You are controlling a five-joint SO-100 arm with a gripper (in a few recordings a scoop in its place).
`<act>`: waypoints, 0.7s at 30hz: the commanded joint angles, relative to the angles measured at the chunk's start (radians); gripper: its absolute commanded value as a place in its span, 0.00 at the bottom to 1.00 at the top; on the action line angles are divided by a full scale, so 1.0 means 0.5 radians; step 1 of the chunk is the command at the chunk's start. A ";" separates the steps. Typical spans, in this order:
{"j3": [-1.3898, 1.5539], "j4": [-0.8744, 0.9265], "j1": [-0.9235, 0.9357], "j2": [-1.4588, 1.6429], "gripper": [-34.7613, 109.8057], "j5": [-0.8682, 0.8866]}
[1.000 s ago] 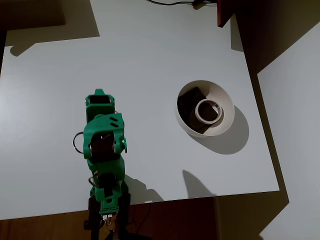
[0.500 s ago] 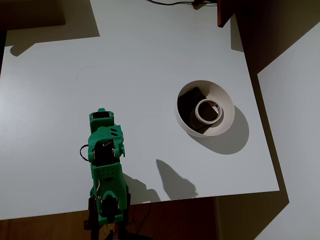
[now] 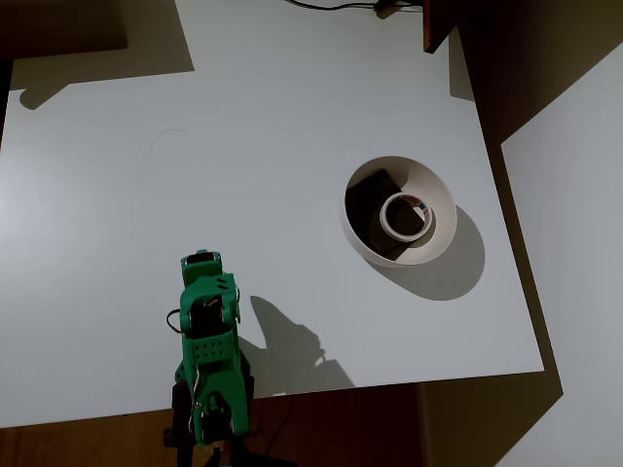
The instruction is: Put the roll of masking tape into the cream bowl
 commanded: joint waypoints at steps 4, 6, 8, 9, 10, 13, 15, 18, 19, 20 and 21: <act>0.181 0.117 0.025 0.212 0.18 0.012; 0.212 0.138 -0.003 0.212 0.18 0.034; 0.242 0.175 -0.012 0.212 0.18 0.052; 0.261 0.196 -0.012 0.212 0.18 0.055; 0.291 0.212 -0.012 0.212 0.18 0.055; 0.356 0.190 0.055 0.212 0.18 0.058; 0.356 0.190 0.049 0.212 0.18 0.052; 0.356 0.190 0.012 0.212 0.18 0.018; 0.356 0.190 0.003 0.212 0.18 0.009; 0.356 0.190 -0.003 0.212 0.19 0.003; 0.356 0.190 -0.006 0.212 0.19 0.003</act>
